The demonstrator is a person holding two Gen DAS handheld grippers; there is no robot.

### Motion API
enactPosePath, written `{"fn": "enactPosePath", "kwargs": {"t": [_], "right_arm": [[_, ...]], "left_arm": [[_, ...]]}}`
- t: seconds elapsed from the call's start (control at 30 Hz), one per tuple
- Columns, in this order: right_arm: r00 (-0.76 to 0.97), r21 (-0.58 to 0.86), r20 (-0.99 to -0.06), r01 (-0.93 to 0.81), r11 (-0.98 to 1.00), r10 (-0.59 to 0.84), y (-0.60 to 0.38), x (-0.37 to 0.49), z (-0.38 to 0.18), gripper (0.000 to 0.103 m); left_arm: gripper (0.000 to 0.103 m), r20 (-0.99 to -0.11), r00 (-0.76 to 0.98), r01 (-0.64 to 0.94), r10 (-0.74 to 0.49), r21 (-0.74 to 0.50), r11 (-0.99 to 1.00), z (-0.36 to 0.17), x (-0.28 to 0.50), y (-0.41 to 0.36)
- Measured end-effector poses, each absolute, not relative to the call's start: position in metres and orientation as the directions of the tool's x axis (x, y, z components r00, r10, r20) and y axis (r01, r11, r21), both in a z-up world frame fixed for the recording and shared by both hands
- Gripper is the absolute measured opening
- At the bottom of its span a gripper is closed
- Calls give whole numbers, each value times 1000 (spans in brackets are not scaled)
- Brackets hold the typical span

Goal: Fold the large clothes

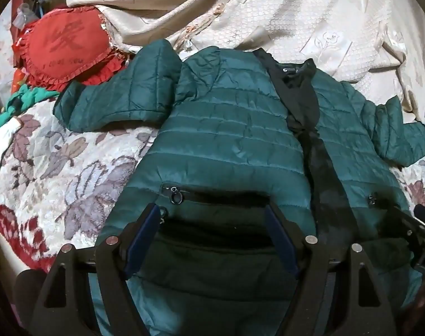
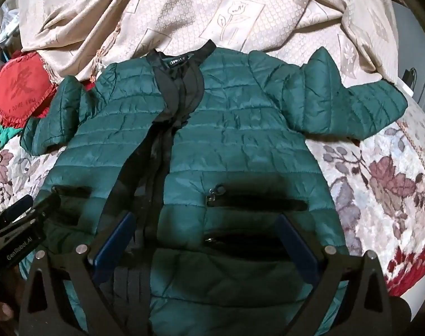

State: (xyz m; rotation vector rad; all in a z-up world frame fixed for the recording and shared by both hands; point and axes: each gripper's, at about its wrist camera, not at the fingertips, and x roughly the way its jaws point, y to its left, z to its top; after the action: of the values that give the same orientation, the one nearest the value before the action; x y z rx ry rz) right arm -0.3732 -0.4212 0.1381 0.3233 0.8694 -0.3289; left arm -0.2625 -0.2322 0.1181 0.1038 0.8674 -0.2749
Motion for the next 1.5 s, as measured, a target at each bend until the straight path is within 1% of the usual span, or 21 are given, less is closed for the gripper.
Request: {"fn": "enactPosePath", "kwargs": {"t": [0.1, 0.23, 0.4, 0.87, 1.03, 1.07, 1.13, 1.37, 1.5], "right_arm": [[600, 136, -785, 405, 904, -151, -422, -373, 134, 102], [601, 151, -787, 407, 901, -140, -422, -373, 133, 102], [601, 131, -783, 411, 902, -160, -417, -376, 135, 102], [605, 138, -782, 399, 907, -147, -418, -376, 144, 102], [645, 165, -751, 390, 906, -141, -419, -379, 145, 102], [610, 137, -778, 398, 907, -151, -419, -378, 144, 102], [589, 118, -793, 401, 908, -157, -420, -377, 144, 102], [582, 82, -791, 408, 909, -190, -418, -374, 143, 102], [586, 106, -793, 404, 909, -168, -419, -373, 142, 102]], "left_arm": [[60, -763, 621, 275, -179, -2, 961, 117, -262, -231], [60, -768, 614, 277, -183, -7, 961, 117, -260, -235], [60, -768, 613, 279, -185, -8, 960, 117, -261, -237], [60, -754, 626, 288, -199, -14, 958, 128, -265, -243], [60, -755, 624, 291, -202, -15, 957, 127, -265, -247], [60, -755, 623, 291, -203, -17, 957, 127, -264, -247], [60, -757, 620, 290, -203, -20, 957, 126, -263, -247], [60, -757, 622, 291, -200, -14, 957, 126, -260, -248], [60, -759, 616, 297, -209, -22, 955, 124, -261, -248]]}}
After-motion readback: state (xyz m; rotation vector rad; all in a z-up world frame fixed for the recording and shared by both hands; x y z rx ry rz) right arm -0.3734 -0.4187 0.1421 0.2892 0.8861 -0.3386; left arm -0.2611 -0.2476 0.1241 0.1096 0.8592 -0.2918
